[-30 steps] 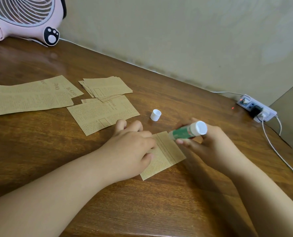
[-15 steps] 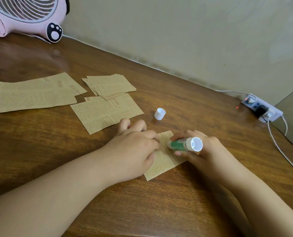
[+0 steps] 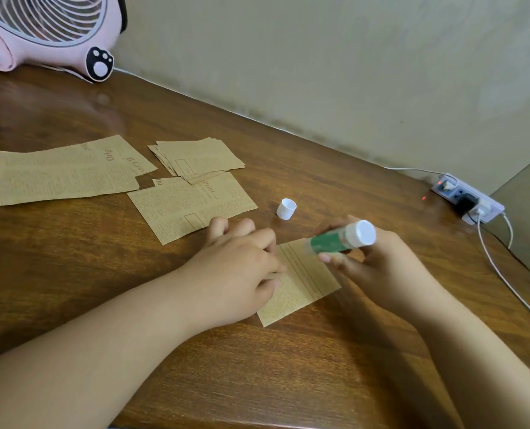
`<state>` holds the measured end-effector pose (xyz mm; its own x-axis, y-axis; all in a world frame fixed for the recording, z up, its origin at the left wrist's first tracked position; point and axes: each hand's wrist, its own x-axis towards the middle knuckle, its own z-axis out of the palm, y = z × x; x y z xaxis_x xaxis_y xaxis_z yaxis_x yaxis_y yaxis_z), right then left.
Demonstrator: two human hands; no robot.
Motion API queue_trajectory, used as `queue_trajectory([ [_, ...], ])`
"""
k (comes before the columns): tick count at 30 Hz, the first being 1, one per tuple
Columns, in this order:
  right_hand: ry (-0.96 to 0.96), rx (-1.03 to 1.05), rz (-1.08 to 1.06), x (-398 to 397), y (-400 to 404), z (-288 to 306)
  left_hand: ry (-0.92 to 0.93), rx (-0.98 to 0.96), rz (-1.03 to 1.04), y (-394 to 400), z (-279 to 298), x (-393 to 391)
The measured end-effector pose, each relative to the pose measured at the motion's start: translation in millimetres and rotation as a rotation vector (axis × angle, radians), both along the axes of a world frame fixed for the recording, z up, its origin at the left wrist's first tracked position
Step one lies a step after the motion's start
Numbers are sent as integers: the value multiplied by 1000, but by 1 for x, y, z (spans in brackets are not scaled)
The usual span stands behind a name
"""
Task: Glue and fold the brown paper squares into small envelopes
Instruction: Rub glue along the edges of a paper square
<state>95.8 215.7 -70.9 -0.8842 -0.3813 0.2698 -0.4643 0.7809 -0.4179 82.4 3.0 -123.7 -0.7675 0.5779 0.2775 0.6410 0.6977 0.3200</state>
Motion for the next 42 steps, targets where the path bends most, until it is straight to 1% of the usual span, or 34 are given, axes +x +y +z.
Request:
queue_trajectory([
  [4,2,37,23,-23,-20,-19,28,0,-4,-2,1,-1],
  [6,5,59,19,-26,-24,-24,53,30,-4,-2,0,-3],
  [9,-9,78,26,-24,-21,-26,42,18,14,-1,1,-3],
  [14,10,118,66,-10,-12,-23,18,-3,18,0,4,-1],
  [19,-45,130,61,10,3,-19,34,-31,25,0,2,0],
  [22,-59,164,74,22,11,-18,3,-39,26,-1,4,0],
  [25,-95,200,93,30,18,-8,-30,-3,21,-2,6,-1],
  [28,-137,108,63,30,21,7,-43,42,29,-6,6,-4],
  [30,-72,64,22,21,14,9,-40,50,36,-8,6,-7],
  [32,-20,65,1,7,0,3,-47,43,32,-9,6,-7],
  [34,-2,66,26,-6,-17,-9,-51,37,27,-9,5,-6],
  [37,-31,55,35,-17,-31,-21,-36,38,28,-10,4,-5],
  [42,-49,68,33,-17,-31,-25,-33,34,34,-11,2,-7],
])
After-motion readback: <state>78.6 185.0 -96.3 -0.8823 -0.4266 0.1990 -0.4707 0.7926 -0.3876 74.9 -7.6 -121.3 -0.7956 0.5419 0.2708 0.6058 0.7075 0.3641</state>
